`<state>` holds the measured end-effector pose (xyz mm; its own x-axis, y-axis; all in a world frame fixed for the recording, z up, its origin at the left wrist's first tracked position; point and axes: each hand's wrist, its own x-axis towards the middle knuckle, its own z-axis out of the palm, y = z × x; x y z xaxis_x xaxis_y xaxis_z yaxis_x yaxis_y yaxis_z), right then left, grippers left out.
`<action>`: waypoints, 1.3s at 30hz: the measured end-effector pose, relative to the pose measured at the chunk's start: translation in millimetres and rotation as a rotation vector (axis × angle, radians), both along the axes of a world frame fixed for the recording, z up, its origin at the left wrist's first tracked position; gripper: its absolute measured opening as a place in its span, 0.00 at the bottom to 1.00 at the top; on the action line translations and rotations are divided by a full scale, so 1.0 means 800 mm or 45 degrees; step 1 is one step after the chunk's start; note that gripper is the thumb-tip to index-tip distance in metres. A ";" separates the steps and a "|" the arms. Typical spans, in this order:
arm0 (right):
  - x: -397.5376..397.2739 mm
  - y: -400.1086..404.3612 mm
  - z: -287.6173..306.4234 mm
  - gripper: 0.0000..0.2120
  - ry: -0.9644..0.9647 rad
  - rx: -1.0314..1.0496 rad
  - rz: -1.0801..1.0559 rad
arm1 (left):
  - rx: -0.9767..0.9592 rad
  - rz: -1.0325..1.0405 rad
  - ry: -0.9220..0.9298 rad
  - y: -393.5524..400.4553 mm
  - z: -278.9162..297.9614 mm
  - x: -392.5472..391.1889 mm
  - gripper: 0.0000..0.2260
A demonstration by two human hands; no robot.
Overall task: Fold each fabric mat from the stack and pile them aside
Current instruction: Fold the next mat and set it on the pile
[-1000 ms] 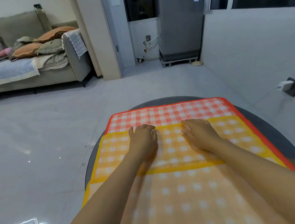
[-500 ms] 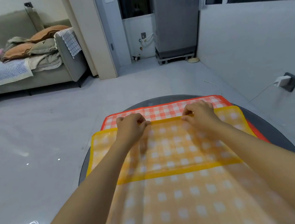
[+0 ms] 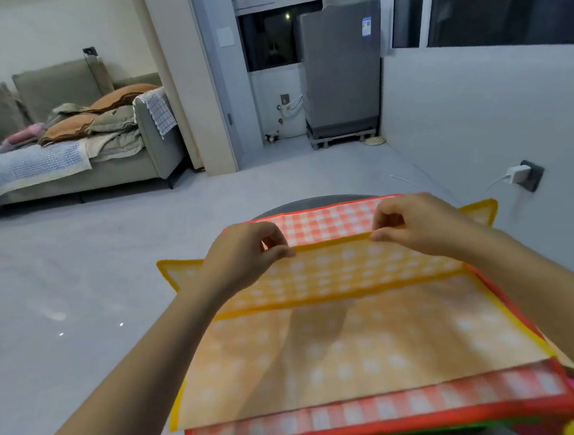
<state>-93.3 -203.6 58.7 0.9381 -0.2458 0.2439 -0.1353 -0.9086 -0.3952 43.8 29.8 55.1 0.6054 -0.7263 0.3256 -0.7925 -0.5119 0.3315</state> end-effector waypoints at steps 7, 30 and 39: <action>-0.070 0.034 -0.044 0.06 0.151 -0.003 0.080 | 0.089 -0.086 0.167 0.039 -0.046 -0.070 0.06; -0.096 0.033 -0.128 0.05 0.545 -0.055 0.253 | 0.452 -0.229 0.368 0.051 -0.134 -0.092 0.09; -0.044 0.043 -0.133 0.15 0.287 -0.035 0.107 | 0.194 0.038 0.106 -0.022 -0.142 -0.079 0.17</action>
<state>-128.8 -169.0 -47.8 0.9866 -0.1603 0.0316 -0.1404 -0.9305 -0.3384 -19.1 12.5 -58.8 0.6474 -0.7449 0.1614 -0.7495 -0.5839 0.3120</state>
